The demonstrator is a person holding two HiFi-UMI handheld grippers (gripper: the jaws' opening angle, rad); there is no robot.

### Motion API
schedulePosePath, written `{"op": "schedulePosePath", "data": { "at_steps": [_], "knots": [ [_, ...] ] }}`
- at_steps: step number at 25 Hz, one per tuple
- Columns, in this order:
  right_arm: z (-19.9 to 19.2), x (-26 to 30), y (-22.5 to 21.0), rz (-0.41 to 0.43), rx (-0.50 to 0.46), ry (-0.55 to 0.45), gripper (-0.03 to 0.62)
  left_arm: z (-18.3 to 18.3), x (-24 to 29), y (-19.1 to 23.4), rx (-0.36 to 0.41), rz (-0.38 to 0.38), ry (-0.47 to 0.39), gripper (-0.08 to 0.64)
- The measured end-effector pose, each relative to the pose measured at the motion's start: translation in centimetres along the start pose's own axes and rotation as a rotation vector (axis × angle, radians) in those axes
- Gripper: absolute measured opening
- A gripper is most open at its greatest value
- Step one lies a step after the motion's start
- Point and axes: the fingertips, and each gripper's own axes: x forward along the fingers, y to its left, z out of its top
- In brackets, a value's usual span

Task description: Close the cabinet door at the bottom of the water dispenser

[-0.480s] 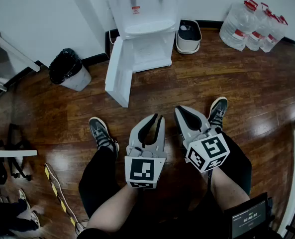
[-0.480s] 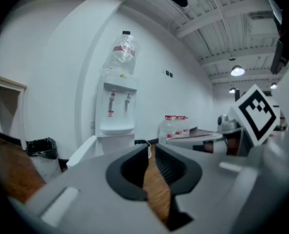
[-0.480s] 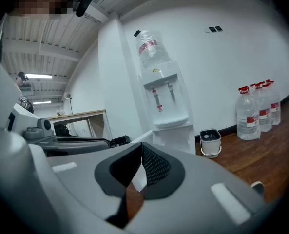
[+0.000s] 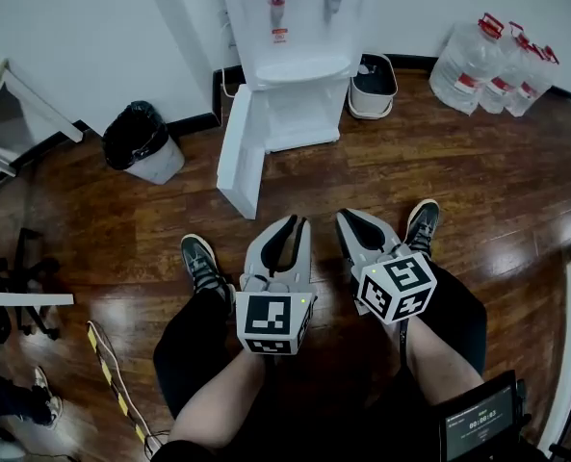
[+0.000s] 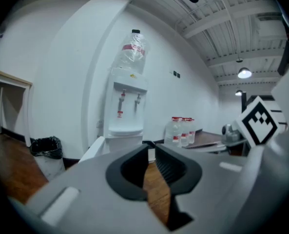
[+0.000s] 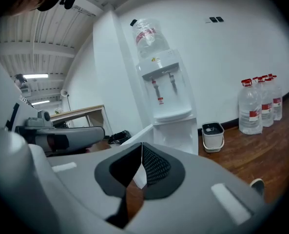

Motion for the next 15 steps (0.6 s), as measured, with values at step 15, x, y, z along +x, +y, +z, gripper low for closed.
{"op": "schedulePosePath", "data": {
  "at_steps": [15],
  "knots": [
    [3.8, 5.4, -1.8, 0.025, 0.005, 0.002, 0.008, 2.8, 4.6, 4.2, 0.0, 0.0, -0.011, 0.064]
  ]
}}
